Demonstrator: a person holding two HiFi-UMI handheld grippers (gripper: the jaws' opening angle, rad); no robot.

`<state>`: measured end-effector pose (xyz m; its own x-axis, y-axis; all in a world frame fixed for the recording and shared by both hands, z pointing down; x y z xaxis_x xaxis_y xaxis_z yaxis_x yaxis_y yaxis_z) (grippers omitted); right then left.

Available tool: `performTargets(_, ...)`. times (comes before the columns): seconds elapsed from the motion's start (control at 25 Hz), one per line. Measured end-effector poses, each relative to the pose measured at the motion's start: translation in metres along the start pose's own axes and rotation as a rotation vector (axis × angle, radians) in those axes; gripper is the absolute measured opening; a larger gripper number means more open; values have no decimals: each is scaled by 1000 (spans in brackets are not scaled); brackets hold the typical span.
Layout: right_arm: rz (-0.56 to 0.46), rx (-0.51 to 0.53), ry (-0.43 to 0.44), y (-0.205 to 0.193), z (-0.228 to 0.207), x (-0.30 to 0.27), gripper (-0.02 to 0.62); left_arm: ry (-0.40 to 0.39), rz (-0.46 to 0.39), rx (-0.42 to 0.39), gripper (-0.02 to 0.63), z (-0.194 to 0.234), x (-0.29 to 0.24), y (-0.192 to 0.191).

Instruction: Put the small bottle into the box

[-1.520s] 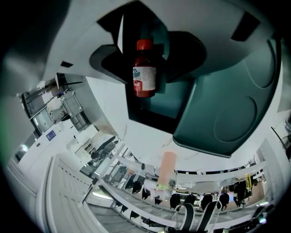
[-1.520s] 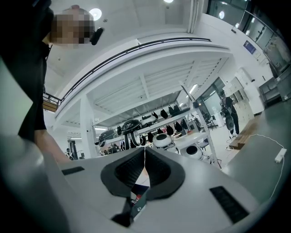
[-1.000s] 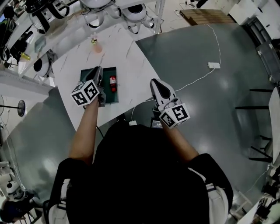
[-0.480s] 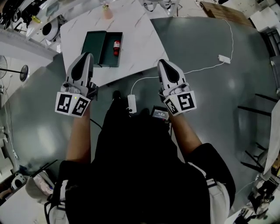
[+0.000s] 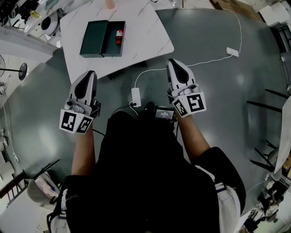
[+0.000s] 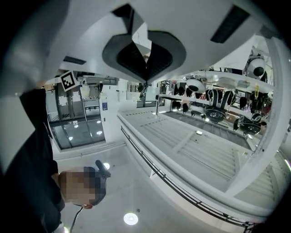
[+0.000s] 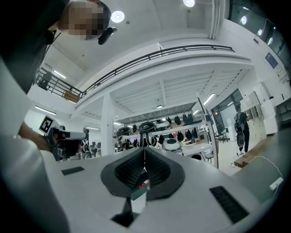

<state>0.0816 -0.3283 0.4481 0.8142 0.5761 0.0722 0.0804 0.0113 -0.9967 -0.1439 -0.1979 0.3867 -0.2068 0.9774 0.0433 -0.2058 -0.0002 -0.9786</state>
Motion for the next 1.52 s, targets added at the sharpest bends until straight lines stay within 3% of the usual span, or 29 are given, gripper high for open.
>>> performTargets(0.24,30,28,14,-11,43,6,32,54,34,-36,15,17,47,-43)
performTargets(0.56,51,69,-4,3,128,41,32,106,-12,-19,15,9,136,-44)
performTargets(0.92,142,91,-7,-21,221,95,32,224,-24,46,15,18,251,-69)
performTargets(1.12,175,108,7,-24,241,128,32,295,-17,119,15,18,286,-90)
performTargets(1.52,113,105,90,-16,242,147,32,328,-20,43,15,-25,298,-87)
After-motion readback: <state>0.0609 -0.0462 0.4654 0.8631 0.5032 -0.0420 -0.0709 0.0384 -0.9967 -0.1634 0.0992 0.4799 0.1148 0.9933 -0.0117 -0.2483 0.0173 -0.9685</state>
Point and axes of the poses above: the fingertips, and each gripper's own axes: x backward along the fingers, z to its left, y out of its top, the point moved 1 cm from there along x, backward along the fingers, and after that the axes turned 7 degrees about x, right-handed, at the moved point
